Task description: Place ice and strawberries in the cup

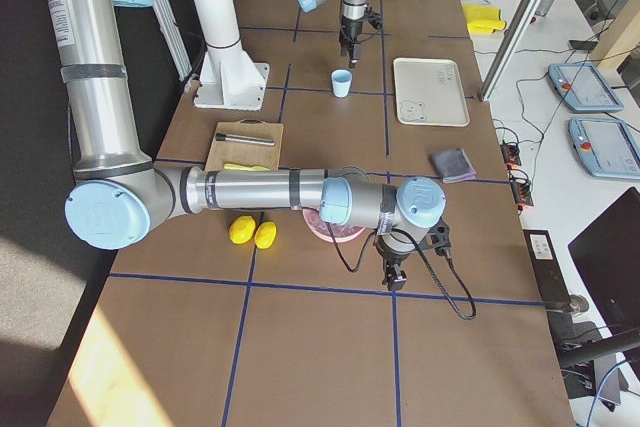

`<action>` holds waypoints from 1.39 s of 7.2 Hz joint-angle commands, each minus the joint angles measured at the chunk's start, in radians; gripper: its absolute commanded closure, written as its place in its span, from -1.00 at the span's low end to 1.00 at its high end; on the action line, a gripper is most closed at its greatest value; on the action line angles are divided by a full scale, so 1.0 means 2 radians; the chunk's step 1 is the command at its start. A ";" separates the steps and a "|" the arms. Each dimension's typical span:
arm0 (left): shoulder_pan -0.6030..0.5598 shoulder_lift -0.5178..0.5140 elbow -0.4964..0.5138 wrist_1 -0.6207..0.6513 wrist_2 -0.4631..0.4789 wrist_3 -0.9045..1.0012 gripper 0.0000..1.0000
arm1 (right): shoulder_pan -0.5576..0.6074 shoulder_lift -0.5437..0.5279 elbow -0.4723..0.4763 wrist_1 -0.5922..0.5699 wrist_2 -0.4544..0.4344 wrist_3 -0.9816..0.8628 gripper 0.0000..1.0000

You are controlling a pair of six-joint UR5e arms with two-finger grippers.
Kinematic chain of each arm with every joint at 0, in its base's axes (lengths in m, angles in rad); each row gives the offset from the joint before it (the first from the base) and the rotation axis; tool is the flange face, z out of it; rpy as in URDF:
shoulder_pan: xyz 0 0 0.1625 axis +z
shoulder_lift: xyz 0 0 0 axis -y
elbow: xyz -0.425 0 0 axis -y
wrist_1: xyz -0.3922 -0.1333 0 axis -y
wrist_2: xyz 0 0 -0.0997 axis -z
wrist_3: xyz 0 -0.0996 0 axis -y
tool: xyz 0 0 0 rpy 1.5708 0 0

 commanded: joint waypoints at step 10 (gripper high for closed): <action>-0.297 0.323 -0.251 0.293 -0.046 0.670 -1.00 | 0.016 -0.018 -0.022 0.120 0.000 0.051 -0.99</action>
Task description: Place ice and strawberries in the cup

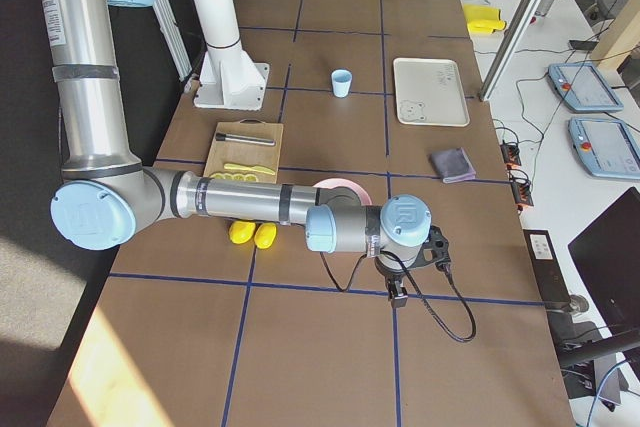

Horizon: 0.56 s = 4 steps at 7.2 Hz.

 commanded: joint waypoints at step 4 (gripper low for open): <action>-0.122 0.099 0.052 -0.040 -0.073 0.096 -1.00 | 0.000 0.002 0.004 0.001 0.001 0.003 -0.99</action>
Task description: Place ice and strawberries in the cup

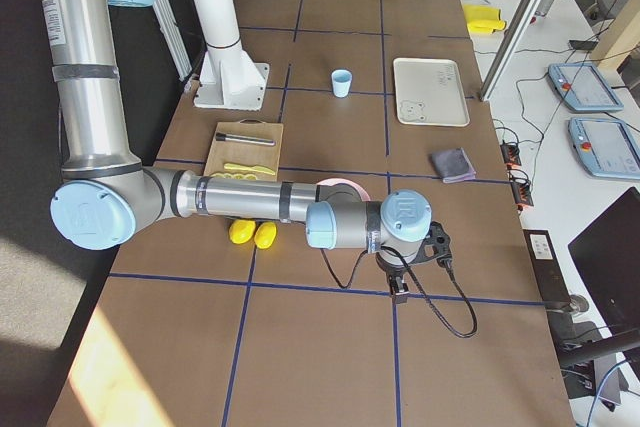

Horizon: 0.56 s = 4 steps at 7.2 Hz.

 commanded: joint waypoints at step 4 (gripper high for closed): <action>-0.084 0.006 0.134 -0.046 -0.009 0.108 -1.00 | 0.000 -0.001 0.000 0.000 0.007 0.000 -0.99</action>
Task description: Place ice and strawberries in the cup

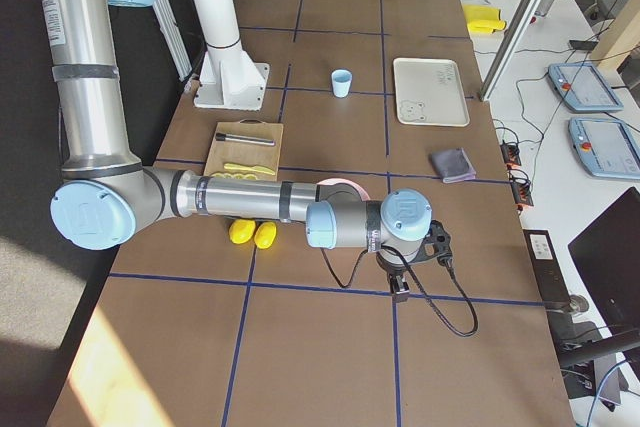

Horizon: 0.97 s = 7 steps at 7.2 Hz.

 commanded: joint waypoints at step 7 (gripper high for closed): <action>-0.043 0.044 0.107 -0.148 -0.032 0.061 -1.00 | 0.000 -0.002 0.000 0.000 0.002 0.000 -0.99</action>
